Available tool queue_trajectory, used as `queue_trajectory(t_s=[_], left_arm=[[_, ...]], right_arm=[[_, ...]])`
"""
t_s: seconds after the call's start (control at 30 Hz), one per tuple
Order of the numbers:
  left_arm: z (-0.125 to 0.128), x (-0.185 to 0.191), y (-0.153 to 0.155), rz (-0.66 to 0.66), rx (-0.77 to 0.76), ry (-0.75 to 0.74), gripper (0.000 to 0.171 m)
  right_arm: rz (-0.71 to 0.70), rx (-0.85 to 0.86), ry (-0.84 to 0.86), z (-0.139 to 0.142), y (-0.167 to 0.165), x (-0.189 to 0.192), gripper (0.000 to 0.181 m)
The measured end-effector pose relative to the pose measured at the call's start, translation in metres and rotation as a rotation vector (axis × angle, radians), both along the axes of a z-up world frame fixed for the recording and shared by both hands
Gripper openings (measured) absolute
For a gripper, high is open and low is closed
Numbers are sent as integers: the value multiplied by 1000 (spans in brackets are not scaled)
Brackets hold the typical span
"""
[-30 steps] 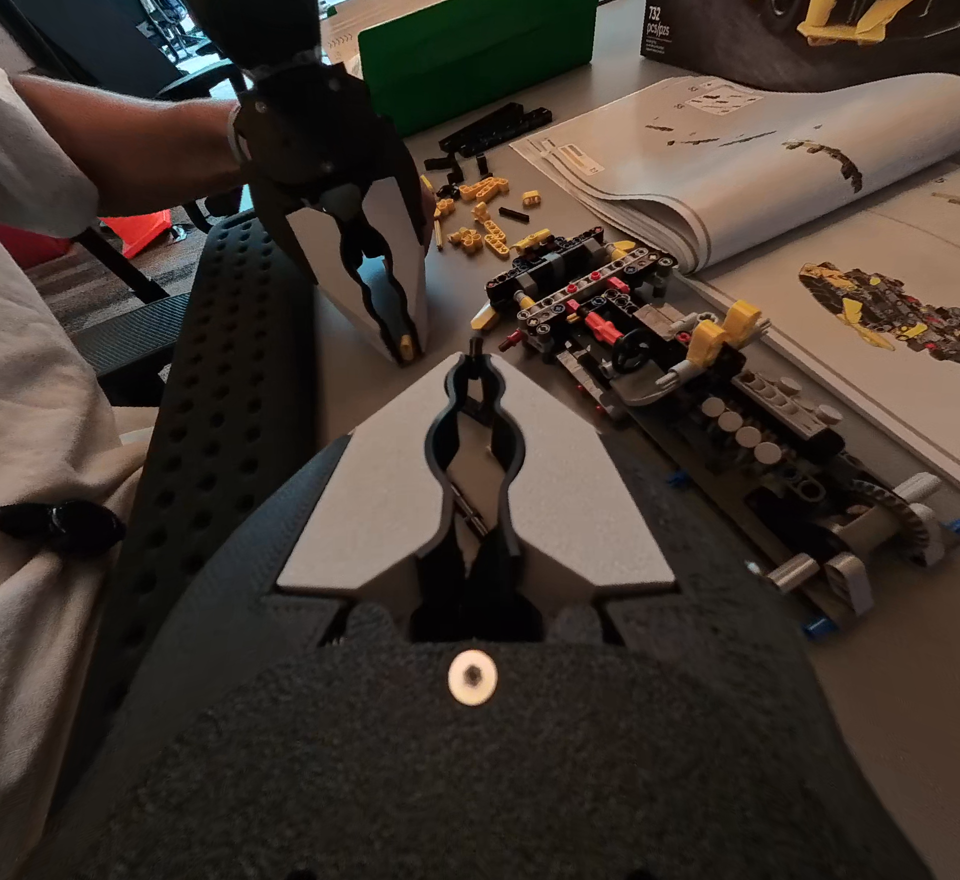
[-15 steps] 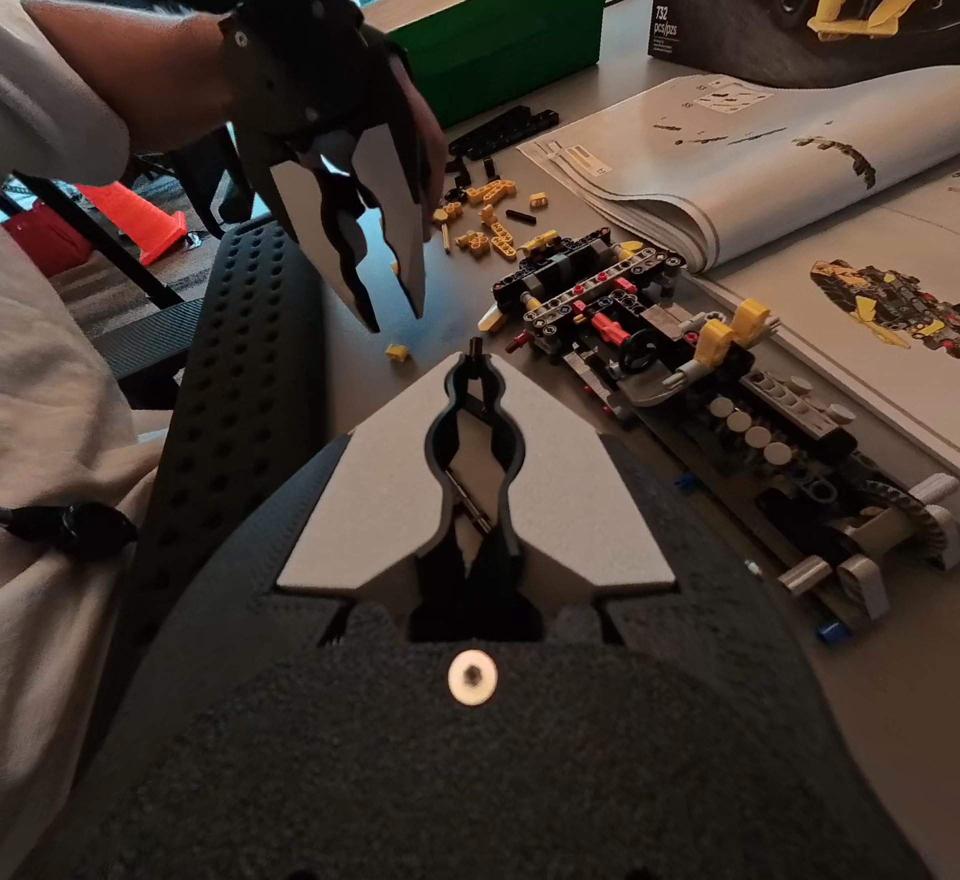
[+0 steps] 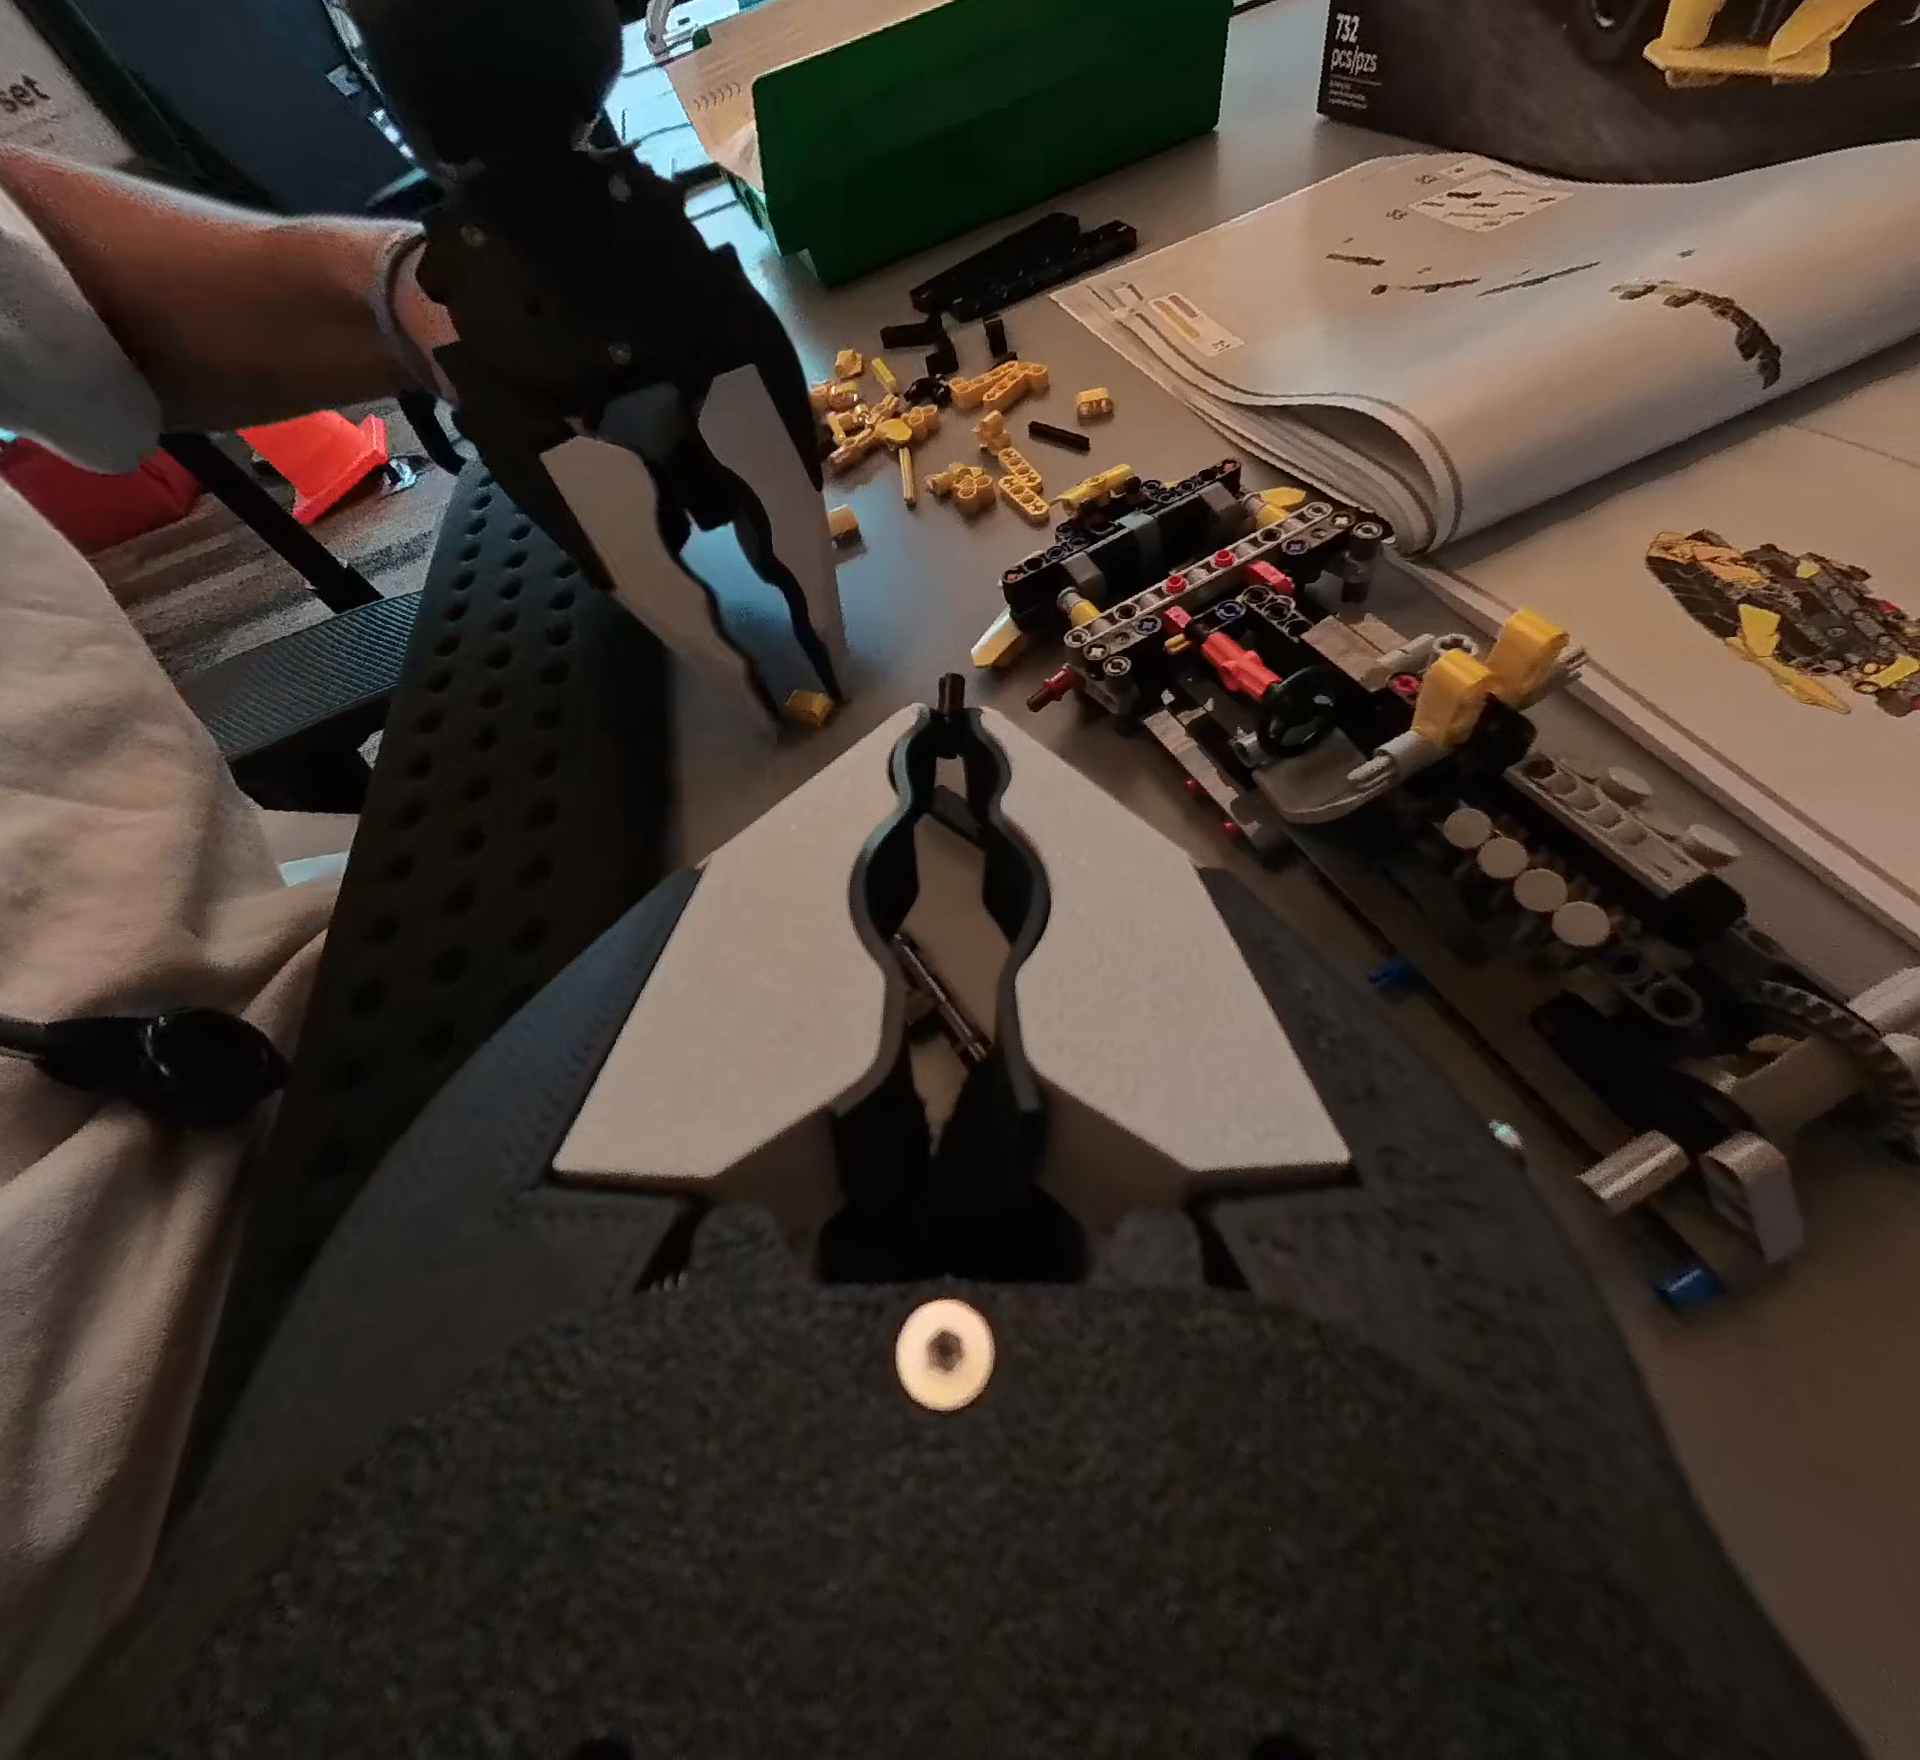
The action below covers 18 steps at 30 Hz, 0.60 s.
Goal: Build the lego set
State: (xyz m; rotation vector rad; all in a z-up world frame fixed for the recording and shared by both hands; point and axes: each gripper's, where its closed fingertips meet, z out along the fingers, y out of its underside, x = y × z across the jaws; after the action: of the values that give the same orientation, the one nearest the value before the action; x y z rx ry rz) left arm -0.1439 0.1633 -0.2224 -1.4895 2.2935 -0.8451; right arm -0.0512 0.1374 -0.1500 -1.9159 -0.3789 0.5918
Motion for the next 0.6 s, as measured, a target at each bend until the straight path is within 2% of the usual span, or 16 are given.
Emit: queue_trajectory(t_s=[0.23,0.3,0.37,0.53,0.6], left_arm=[[1,-1,6,70,55,-1,7],[4,-2,5,82,38,-13,19],[5,-5,7,85,44,-11,21],[0,-7,6,84,44,13,17],[-1,-5,9,111,52,4,8]], right_arm=[[-7,6,-15,0,1,1,4],[-4,7,-13,0,1,0,4],[-2,4,-17,-1,1,-1,4],[3,0,-26,-2,1,-3,4],[1,-2,-29,-3,1,-2,4]])
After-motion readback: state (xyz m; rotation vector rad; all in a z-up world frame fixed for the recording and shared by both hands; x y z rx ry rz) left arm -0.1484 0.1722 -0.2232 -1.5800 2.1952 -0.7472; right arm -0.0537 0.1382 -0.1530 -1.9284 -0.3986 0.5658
